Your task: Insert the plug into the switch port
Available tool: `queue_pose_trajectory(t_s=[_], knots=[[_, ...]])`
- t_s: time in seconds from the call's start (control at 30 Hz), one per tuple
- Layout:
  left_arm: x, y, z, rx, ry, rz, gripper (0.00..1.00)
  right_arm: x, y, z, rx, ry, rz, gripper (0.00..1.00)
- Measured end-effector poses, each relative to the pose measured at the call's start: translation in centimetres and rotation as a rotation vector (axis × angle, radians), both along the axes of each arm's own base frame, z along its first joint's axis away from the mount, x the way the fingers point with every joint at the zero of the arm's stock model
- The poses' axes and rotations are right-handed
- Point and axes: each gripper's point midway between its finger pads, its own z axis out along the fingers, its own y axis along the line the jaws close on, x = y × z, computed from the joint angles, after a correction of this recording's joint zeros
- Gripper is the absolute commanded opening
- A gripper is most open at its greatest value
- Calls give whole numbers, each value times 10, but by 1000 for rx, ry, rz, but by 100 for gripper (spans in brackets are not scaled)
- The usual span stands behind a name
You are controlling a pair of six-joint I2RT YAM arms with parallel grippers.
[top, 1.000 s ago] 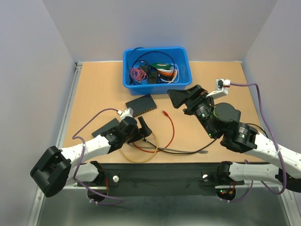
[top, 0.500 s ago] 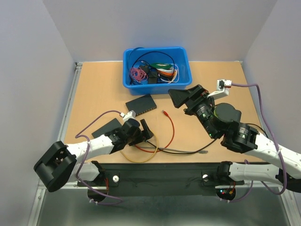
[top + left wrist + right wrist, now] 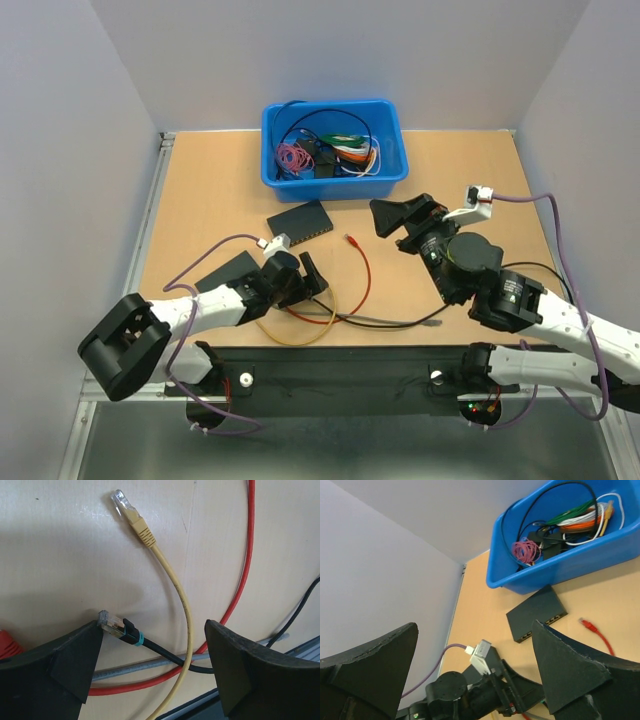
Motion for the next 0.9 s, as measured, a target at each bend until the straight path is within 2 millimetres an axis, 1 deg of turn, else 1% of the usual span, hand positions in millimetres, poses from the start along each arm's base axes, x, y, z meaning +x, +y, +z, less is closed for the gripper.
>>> queue_pose_trajectory(t_s=[0.07,0.1,0.13,0.23,0.27,0.3,0.37,0.43,0.6,0.67,0.7,0.77,0.8,0.83,0.87,0.9], knots=[[1,-1,-1,-3,-3,1,80,0,-7,-9,-22,3,-20,100],[1,-1,-2,-4,-4,2,78,0,-10,-12,-31,1,-29,100],[1,-1,-3,-9,-6,3,71,0,-13,-15,-37,1,-34,100],[1,-1,-8,-13,-9,5,61,-2,-19,-22,-46,1,-40,100],[1,-1,-9,-15,-9,7,56,-3,-20,-26,-51,3,-41,100],[1,-1,-10,-15,-9,7,55,-3,-21,-29,-56,5,-40,100],[1,-1,-12,-15,-9,7,48,-3,-21,-34,-63,9,-39,100],[1,0,-14,-13,-9,7,41,-4,-19,-43,-81,17,-30,100],[1,1,-17,-16,-16,12,29,-5,-12,-64,-126,37,-1,99],[2,0,-18,-16,-19,13,20,-5,-7,-77,-158,49,19,96],[3,0,-19,-16,-20,13,17,-6,-5,-84,-174,55,30,91],[4,-1,-19,-18,-26,12,7,-7,1,-98,-220,67,61,85],[5,-2,-19,-19,-29,12,6,-9,6,-107,-247,73,88,82],[6,-2,-19,-20,-34,11,0,-11,12,-115,-275,74,122,77],[6,-2,-19,-20,-35,11,0,-12,17,-122,-296,74,150,75],[6,-2,-19,-18,-37,8,0,-14,21,-131,-322,77,176,70]])
